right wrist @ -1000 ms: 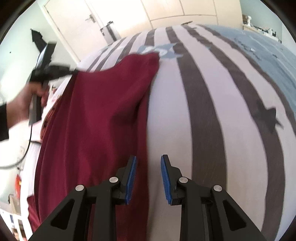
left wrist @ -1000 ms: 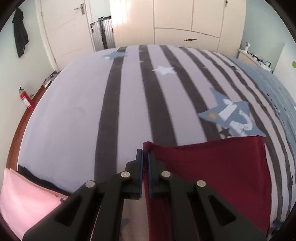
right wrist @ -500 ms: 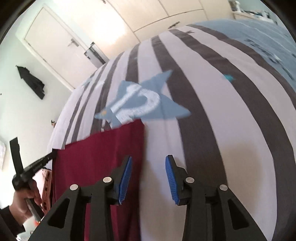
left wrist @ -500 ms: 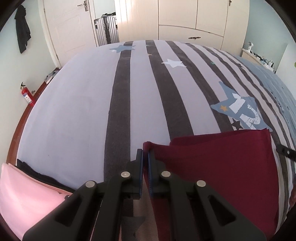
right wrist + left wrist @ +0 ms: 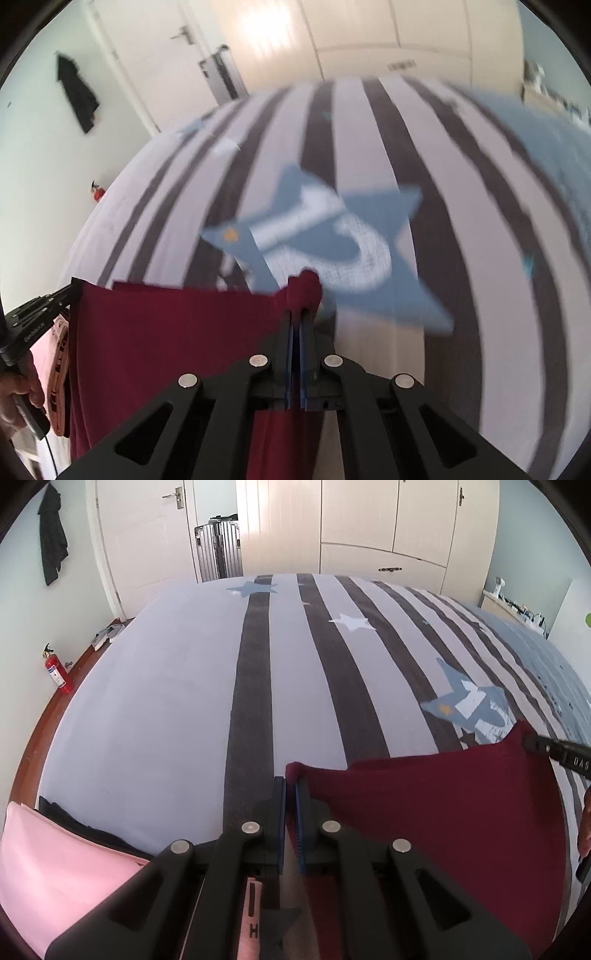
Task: Fold clothes
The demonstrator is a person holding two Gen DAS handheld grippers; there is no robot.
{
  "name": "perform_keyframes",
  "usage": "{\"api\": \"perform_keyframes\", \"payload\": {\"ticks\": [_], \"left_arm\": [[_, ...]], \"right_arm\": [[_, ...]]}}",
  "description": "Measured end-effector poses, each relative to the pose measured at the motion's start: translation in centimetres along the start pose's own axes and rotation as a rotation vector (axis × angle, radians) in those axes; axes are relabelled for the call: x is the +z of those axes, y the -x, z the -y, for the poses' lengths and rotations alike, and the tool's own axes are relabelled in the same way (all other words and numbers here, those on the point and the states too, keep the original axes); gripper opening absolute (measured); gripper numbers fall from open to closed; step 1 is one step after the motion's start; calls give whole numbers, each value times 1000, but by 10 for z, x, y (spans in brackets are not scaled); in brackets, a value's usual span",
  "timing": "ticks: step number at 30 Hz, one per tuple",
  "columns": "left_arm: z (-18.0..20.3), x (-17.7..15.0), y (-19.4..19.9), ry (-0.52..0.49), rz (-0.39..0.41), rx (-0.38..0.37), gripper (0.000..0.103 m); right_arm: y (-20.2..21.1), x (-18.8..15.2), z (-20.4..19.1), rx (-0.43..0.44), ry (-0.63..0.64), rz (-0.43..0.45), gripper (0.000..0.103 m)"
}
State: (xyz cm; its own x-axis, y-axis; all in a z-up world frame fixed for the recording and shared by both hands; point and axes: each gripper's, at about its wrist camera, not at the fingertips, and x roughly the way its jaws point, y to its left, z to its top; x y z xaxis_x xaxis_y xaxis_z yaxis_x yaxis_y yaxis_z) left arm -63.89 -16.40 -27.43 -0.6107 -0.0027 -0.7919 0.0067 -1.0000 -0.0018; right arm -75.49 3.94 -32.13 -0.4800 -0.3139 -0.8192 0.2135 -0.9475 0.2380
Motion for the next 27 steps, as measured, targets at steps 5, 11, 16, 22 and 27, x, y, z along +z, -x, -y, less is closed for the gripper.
{"api": "perform_keyframes", "payload": {"ticks": [5, 11, 16, 22, 27], "left_arm": [[2, -3, -22, 3, -56, 16, 3], [15, -2, -32, -2, -58, 12, 3], [21, 3, -21, -9, -20, -13, 3], [29, 7, -27, -30, -30, -19, 3], [30, 0, -40, -34, -71, 3, 3]], "right_arm": [[-7, -1, 7, -45, -10, -31, 3], [-13, -2, 15, -98, -17, -63, 14], [-7, -3, 19, -126, 29, -30, 1], [0, 4, 22, -134, 27, 5, 0], [3, 5, 8, -82, 20, -48, 9]]}}
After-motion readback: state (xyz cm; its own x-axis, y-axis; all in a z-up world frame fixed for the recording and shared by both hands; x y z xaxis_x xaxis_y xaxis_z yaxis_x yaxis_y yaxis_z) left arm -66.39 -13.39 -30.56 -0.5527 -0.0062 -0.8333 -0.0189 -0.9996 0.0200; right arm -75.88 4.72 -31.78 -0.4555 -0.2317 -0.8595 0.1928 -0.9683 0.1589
